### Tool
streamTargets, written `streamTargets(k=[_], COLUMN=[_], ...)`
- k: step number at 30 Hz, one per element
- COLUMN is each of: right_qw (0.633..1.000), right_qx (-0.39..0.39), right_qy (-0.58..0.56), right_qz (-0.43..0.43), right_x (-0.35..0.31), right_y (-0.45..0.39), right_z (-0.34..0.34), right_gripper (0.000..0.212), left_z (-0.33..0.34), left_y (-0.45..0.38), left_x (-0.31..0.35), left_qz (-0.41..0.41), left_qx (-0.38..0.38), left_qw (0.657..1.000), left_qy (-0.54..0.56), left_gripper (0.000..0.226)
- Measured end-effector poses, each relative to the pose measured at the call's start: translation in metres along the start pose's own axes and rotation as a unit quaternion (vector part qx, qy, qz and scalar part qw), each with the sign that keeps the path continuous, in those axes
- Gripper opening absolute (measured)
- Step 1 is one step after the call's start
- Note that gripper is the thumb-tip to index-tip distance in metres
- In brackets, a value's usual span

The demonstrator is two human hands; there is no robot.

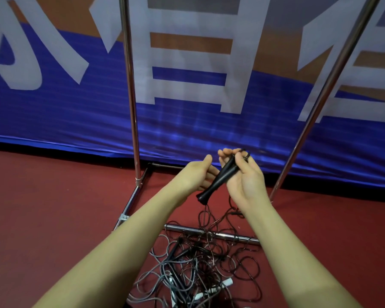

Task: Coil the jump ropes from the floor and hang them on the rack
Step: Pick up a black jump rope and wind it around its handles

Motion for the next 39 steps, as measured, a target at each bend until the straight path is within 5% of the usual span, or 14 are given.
streamTargets(k=[5,11,21,27,34,39], right_qw=[1.000,0.999,0.952,0.939,0.916,0.936], right_qx=[-0.009,-0.031,-0.049,0.035,-0.018,-0.027], right_qy=[-0.011,-0.012,0.209,0.342,0.394,0.346], right_qz=[-0.020,-0.004,0.218,0.016,0.078,0.057], right_x=[-0.008,-0.008,0.000,-0.021,-0.002,-0.005], right_y=[0.002,0.001,0.014,0.009,0.004,0.006], right_z=[0.006,0.009,-0.005,-0.013,-0.019,-0.009], right_gripper=[0.026,0.023,0.034,0.024,0.025,0.028], left_z=[0.014,0.005,-0.050,-0.051,-0.046,-0.046], left_y=[-0.002,0.005,0.007,0.013,0.019,0.016], left_x=[-0.002,0.011,0.003,0.005,0.013,0.013], left_qz=[-0.001,0.045,-0.010,0.000,0.046,0.045], left_qx=[0.010,0.130,0.225,0.201,0.176,0.154], left_qw=[0.996,0.972,0.933,0.911,0.904,0.920], left_qy=[-0.083,-0.191,-0.282,-0.361,-0.387,-0.359], left_gripper=[0.071,0.065,0.062,0.061,0.058,0.058])
Point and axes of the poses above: each hand's wrist, its own y-axis away from the middle knuckle, its own z-axis out of the palm, x = y × z, the point moved 6 cm from there along -y, towards the middle knuckle, and after that the axes turned 12 degrees about -x, right-handed, at the moved point
